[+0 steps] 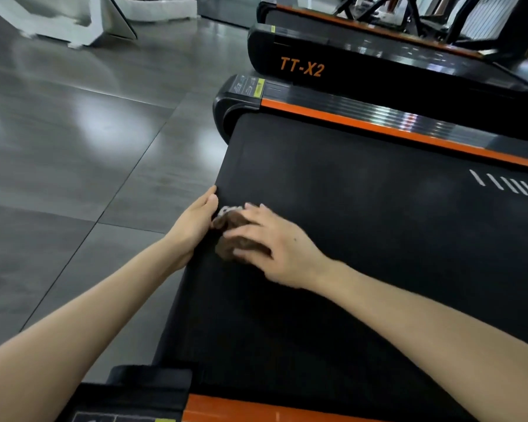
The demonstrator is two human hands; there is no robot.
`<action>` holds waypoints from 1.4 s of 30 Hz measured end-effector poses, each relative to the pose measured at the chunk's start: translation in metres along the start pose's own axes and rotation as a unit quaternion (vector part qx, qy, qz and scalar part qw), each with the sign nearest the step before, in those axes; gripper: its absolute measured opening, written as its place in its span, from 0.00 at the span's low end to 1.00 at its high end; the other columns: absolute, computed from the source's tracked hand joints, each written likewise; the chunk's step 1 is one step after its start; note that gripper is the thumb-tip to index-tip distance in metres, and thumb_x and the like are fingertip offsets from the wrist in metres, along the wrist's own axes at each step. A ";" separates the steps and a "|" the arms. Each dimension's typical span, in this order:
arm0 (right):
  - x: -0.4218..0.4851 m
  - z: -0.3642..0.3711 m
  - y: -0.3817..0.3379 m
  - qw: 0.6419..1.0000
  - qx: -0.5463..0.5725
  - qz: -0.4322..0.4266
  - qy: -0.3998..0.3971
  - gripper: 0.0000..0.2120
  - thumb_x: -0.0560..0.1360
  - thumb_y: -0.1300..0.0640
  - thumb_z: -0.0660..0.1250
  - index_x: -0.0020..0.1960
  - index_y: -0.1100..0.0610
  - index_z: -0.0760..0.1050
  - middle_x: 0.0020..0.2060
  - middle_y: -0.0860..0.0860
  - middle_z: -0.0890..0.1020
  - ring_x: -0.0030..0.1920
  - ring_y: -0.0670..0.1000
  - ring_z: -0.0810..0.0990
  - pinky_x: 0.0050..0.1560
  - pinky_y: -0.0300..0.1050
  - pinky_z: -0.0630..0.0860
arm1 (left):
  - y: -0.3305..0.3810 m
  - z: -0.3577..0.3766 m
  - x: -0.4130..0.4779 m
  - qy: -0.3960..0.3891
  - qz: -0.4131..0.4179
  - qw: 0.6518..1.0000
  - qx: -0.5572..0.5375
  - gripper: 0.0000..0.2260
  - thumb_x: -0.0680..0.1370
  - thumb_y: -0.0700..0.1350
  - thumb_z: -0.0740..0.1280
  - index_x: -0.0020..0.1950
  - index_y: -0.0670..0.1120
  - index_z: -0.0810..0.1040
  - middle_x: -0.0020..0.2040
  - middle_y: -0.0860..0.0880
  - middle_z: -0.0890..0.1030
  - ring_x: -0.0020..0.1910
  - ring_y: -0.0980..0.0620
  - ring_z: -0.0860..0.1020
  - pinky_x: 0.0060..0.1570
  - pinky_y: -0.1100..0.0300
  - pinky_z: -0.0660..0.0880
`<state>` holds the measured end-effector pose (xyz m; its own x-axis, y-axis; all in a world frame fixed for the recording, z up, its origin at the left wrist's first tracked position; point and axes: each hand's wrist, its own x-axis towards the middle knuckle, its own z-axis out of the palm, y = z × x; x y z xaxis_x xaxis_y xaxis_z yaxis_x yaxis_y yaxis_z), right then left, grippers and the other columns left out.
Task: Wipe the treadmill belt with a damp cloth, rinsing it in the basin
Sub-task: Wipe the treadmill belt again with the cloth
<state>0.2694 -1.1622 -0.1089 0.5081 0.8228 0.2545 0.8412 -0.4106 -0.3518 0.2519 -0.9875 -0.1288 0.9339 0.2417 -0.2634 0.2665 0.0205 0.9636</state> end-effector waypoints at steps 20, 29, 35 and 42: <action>0.081 -0.038 0.152 0.964 -0.072 0.236 0.099 0.15 0.79 0.48 0.60 0.62 0.51 0.76 0.66 0.48 0.72 0.63 0.55 0.73 0.66 0.54 0.68 | 0.024 0.017 0.066 -0.004 -0.014 0.979 0.205 0.29 0.80 0.60 0.51 0.78 0.54 0.44 0.75 0.44 0.59 0.71 0.43 0.62 0.67 0.53 0.60; 0.173 -0.045 0.232 0.842 -0.158 0.489 0.166 0.19 0.81 0.46 0.54 0.63 0.58 0.71 0.61 0.59 0.71 0.60 0.65 0.71 0.64 0.61 0.66 | 0.019 0.017 0.068 0.010 0.010 0.985 0.172 0.26 0.81 0.57 0.50 0.77 0.57 0.46 0.76 0.47 0.57 0.73 0.47 0.59 0.67 0.56 0.57; 0.188 -0.029 0.202 0.860 -0.174 0.450 0.170 0.20 0.81 0.47 0.53 0.63 0.60 0.70 0.63 0.61 0.70 0.63 0.64 0.68 0.64 0.57 0.65 | 0.016 0.018 0.072 0.018 0.014 0.988 0.156 0.25 0.81 0.57 0.50 0.77 0.57 0.47 0.75 0.48 0.58 0.72 0.47 0.60 0.66 0.57 0.58; 0.193 -0.005 0.162 0.960 -0.106 0.227 0.124 0.18 0.80 0.48 0.57 0.67 0.55 0.71 0.66 0.53 0.70 0.63 0.57 0.71 0.63 0.49 0.67 | 0.012 0.015 0.071 0.012 0.011 0.991 0.129 0.24 0.82 0.57 0.49 0.77 0.59 0.47 0.75 0.50 0.57 0.72 0.48 0.61 0.56 0.61 0.56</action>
<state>0.5048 -1.0719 -0.1119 0.8373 0.4330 0.3338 0.5287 -0.7970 -0.2921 0.3250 -0.9847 -0.1370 0.9354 0.2618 -0.2375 0.3003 -0.2341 0.9247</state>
